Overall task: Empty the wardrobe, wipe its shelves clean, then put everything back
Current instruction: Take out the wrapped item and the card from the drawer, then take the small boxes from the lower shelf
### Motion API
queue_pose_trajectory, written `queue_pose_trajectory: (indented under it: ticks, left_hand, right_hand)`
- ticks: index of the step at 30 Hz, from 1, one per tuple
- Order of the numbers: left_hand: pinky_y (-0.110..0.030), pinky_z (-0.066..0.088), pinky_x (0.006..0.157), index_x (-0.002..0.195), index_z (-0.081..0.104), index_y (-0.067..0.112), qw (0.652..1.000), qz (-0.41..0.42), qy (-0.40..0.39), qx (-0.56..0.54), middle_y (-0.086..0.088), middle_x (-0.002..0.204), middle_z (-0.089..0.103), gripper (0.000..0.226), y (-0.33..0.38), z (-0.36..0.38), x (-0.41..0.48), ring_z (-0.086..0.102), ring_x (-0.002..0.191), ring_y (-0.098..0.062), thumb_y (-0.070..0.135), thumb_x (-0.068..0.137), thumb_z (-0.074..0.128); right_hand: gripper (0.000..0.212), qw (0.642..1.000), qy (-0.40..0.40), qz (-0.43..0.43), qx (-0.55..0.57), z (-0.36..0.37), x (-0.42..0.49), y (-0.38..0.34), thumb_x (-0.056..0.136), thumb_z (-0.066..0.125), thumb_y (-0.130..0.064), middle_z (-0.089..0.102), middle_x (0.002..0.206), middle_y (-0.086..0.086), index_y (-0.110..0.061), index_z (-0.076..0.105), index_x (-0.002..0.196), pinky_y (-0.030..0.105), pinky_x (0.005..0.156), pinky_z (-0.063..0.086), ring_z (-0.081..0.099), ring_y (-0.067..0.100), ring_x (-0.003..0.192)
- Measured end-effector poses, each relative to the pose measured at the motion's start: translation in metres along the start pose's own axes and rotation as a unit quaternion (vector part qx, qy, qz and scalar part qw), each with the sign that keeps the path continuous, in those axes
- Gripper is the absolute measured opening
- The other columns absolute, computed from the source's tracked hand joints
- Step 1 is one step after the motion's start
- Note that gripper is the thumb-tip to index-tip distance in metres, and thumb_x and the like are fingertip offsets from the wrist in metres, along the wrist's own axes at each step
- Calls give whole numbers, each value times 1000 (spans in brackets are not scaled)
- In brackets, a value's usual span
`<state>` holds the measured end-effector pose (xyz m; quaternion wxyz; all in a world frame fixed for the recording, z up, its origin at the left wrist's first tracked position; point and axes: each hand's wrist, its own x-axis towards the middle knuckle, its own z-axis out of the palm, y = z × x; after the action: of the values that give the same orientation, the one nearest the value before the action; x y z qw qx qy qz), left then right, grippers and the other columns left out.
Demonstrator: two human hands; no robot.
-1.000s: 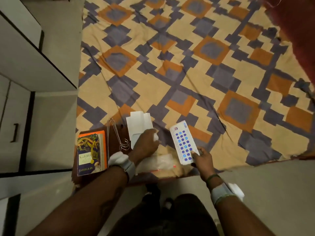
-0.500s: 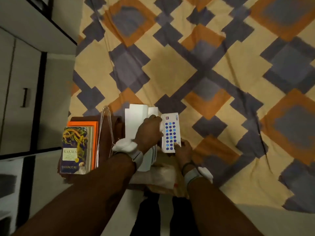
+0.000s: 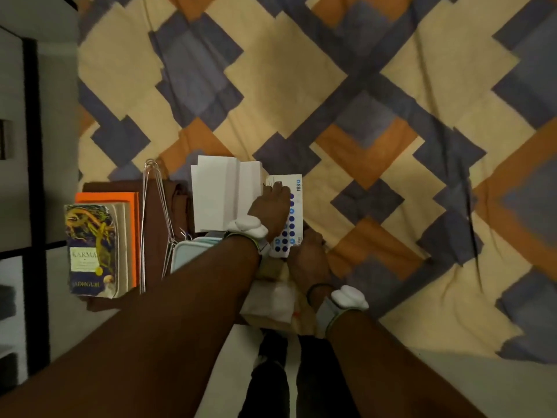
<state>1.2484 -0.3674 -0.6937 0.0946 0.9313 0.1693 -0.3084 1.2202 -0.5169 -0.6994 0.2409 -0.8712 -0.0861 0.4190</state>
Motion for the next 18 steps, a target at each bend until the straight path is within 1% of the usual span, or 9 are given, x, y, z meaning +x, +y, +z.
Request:
queue_pose_trajectory:
  ticks: [2,4,6,7,9,11,13,15,18]
  left_hand:
    - [-45,53,87,132,44,7,1000,-3,-18,-7,-16,141,43,57,-2,-4,-1,52,121,-35,14,84,74]
    - [-47,52,91,137,41,7,998,-9,-45,-45,-17,143,41,69,-3,-17,-7,50,123,-36,19,81,79]
    - [-46,52,94,139,41,8,995,-25,-38,-88,-15,139,44,74,-7,-38,-23,51,122,-34,23,79,81]
    - [-46,51,94,138,43,8,994,-31,-28,-104,-15,135,47,71,-9,-51,-38,53,119,-33,24,80,81]
    - [-44,52,92,132,52,9,992,-40,0,-116,-13,128,52,53,-14,-74,-59,56,114,-31,20,85,74]
    - [-44,52,88,123,59,10,989,-66,40,-128,-12,123,56,34,-29,-98,-100,57,110,-31,11,89,64]
    - [-43,52,82,117,65,11,985,-76,83,-130,-11,118,59,30,-41,-112,-130,59,107,-33,11,87,65]
    - [-44,50,80,107,70,10,972,-91,153,-151,-13,107,64,24,-69,-127,-180,64,99,-36,16,84,70]
    - [-43,51,89,103,70,16,954,-115,192,-198,-9,106,66,17,-111,-145,-263,63,99,-32,21,87,65]
  right_hand:
    - [34,999,-23,-26,-26,-7,2,1,95,50,-12,48,126,23,0,46,126,49,93,47,48,42,115]
    - [35,998,-24,-20,-52,-17,-1,0,95,51,-14,46,125,21,-1,45,126,47,90,48,48,40,114]
    - [36,997,-22,-10,-80,-32,-9,-6,95,52,-15,44,126,21,-1,43,127,46,85,49,52,43,109]
    - [40,997,-19,-7,-81,-39,-16,-10,95,53,-17,43,127,21,0,41,129,46,85,48,53,44,108]
    - [49,997,-17,-4,-76,-52,-21,-19,98,55,-24,41,134,21,-1,37,138,47,89,45,52,44,110]
    - [53,994,-25,-49,-93,-63,-42,-44,100,51,-28,40,140,20,-3,35,144,45,97,42,48,40,118]
    - [51,993,-18,-79,-81,-73,-53,-67,100,52,-25,44,140,21,-2,39,145,44,102,41,48,39,122]
    - [42,989,-5,-125,-82,-80,-77,-106,98,55,-17,52,133,26,2,51,135,44,102,40,51,44,120]
    - [27,964,34,-227,-136,-72,-118,-170,94,52,-15,62,109,28,4,64,110,48,93,42,57,47,104]
